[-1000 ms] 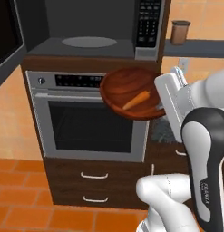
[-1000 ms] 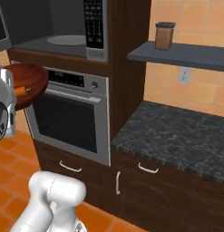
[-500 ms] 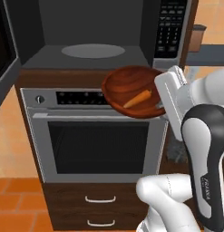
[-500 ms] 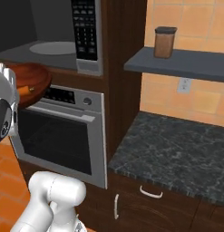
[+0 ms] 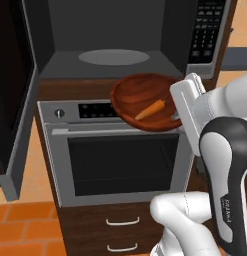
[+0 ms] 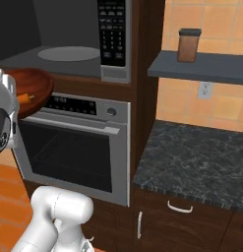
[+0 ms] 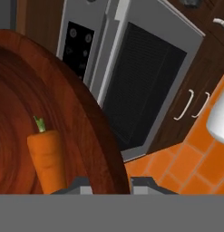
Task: Pick the carrot from the sink and place it in the bowl. Then pick the bowl and place it in the microwave. Then close the microwave door and press the start button.
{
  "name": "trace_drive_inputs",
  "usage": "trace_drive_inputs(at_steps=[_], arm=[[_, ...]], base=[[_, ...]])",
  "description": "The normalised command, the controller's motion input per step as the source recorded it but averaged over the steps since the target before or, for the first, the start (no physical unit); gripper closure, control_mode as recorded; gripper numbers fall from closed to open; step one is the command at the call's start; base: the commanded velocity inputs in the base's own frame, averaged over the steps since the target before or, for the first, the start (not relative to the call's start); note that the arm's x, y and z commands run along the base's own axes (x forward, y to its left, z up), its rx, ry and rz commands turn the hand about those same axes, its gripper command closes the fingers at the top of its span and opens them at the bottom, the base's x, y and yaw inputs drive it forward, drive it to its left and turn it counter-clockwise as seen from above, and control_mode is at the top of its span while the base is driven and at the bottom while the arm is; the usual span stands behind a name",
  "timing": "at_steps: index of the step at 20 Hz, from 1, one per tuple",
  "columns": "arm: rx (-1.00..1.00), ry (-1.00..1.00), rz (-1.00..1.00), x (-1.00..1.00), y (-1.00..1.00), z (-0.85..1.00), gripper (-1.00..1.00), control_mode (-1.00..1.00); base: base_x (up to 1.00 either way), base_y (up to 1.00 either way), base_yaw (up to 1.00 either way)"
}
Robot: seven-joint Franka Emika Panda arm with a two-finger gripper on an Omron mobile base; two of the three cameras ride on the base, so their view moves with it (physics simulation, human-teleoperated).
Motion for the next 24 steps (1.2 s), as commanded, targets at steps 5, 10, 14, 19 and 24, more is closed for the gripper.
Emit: trace_drive_inputs(at_steps=[5, 10, 14, 19, 24], arm=[[0.00, 0.00, 0.00, 0.00, 0.00, 0.00, 1.00, 1.00], [0.00, 0.00, 0.00, 0.00, 0.00, 0.00, 1.00, 1.00], [0.00, 0.00, 0.00, 0.00, 0.00, 0.00, 1.00, 1.00], [0.00, 0.00, 0.00, 0.00, 0.00, 0.00, 1.00, 1.00], [0.00, -0.04, -0.10, 0.82, -0.05, 0.91, 1.00, -1.00]], base=[[-0.33, 0.47, -0.15], [0.08, 0.21, -0.10], [-0.02, 0.05, 0.00], [0.14, 0.01, -0.01], [0.00, 0.00, 0.00]])
